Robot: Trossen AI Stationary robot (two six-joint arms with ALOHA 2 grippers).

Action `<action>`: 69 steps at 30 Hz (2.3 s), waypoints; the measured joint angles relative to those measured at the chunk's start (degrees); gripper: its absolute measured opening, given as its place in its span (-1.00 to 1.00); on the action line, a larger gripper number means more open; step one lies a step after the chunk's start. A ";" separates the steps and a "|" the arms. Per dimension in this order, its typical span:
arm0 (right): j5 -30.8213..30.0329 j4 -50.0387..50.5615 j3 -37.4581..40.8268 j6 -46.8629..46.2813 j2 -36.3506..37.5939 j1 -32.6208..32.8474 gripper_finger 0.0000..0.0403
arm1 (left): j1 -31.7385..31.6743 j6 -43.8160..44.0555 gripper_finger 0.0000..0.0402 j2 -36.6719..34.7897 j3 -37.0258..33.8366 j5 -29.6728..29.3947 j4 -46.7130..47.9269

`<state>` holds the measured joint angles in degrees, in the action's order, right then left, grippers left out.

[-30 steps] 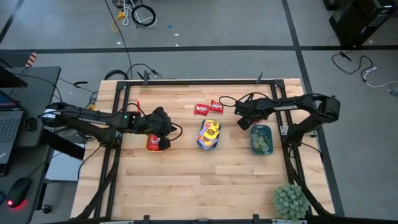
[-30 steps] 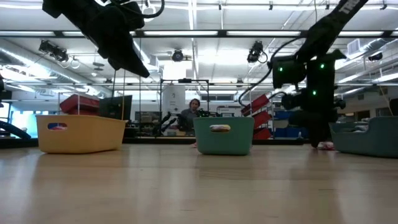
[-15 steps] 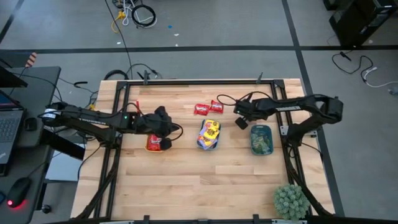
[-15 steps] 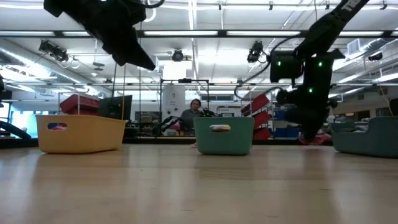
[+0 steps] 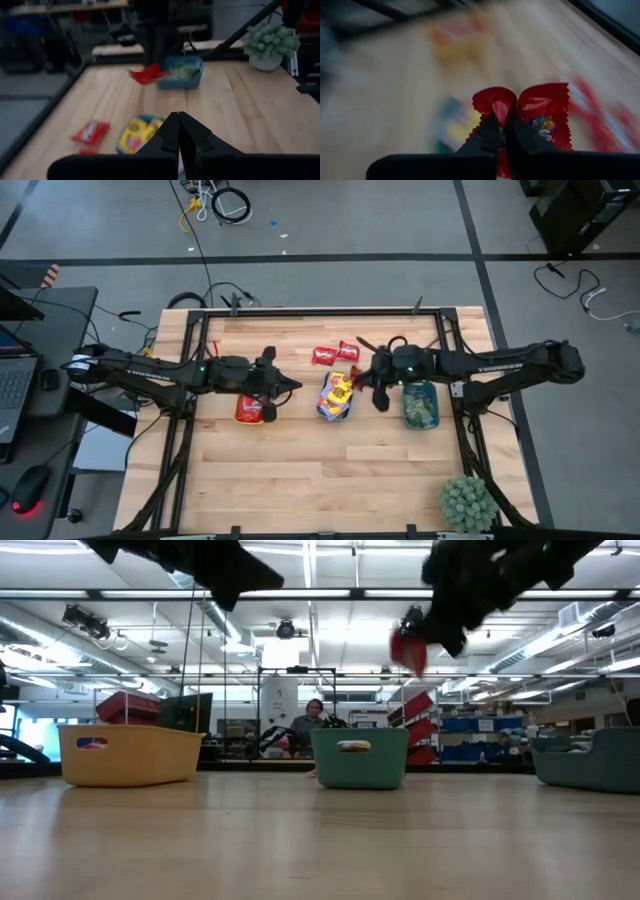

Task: Sort candy
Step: Put the red candy pack into the yellow bin

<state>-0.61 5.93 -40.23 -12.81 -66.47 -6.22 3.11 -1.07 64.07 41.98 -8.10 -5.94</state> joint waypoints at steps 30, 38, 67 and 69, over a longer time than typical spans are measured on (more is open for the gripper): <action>18.75 -21.26 -0.07 7.47 -0.95 12.94 -0.93 | -2.24 -13.63 -0.10 24.68 15.47 24.94 -19.61; 21.53 -20.95 -0.09 7.45 -0.95 13.40 -0.93 | -2.64 -13.79 -0.10 29.81 22.41 34.23 -14.83; 12.84 -19.41 0.04 7.96 0.84 13.38 -0.72 | -1.79 -13.48 -0.95 32.11 23.54 24.76 -9.71; 8.76 -18.35 0.02 8.49 2.44 13.38 -0.61 | -1.17 -13.46 -0.96 30.94 23.69 20.42 -6.43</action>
<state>8.15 -12.42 -40.21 -4.32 -64.03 7.16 1.95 -14.52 95.01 65.66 12.32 -12.37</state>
